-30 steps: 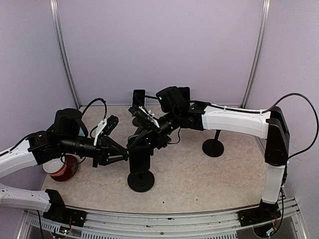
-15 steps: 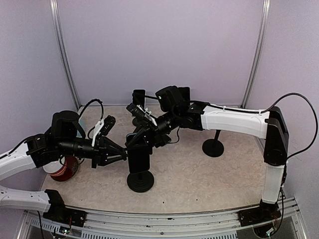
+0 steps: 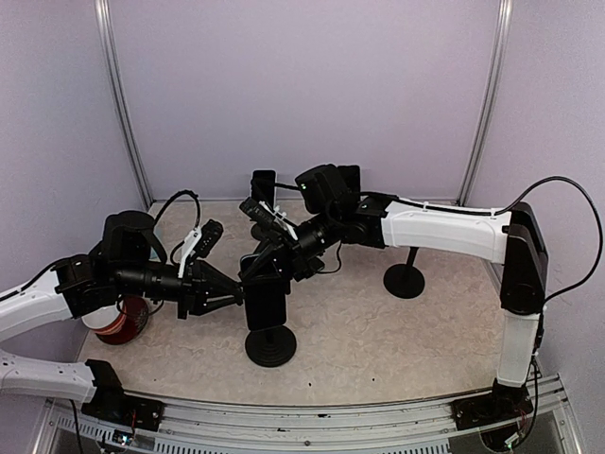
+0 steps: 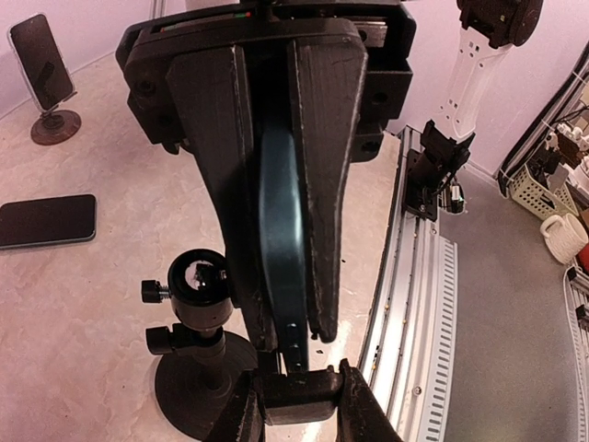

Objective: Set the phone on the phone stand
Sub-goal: Install the phone on the phone stand.

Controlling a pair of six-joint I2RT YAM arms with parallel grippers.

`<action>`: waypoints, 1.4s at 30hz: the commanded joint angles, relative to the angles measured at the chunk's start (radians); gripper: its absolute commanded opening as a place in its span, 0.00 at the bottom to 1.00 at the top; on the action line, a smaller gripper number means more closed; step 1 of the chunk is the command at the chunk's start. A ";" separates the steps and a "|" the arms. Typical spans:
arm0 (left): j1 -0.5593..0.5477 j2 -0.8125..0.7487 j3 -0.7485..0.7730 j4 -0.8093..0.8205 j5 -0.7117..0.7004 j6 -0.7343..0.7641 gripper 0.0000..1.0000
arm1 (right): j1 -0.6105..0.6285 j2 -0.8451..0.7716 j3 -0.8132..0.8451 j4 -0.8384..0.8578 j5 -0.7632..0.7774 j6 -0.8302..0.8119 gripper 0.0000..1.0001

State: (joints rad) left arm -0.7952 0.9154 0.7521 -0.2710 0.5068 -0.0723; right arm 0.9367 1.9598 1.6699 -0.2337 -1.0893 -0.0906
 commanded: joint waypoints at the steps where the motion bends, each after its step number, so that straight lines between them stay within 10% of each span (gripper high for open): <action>1: 0.010 -0.035 0.025 0.109 0.062 -0.018 0.00 | -0.066 -0.016 -0.037 -0.122 0.102 0.015 0.00; 19: 0.001 -0.002 0.015 0.174 0.027 -0.050 0.00 | -0.056 -0.035 -0.048 -0.098 0.096 0.014 0.00; 42: -0.002 -0.051 0.031 0.113 -0.021 -0.040 0.56 | -0.052 -0.060 -0.058 -0.091 0.126 0.006 0.00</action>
State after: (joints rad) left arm -0.7982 0.8906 0.7479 -0.1711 0.4911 -0.1120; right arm 0.9081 1.9335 1.6341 -0.2668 -1.0412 -0.0891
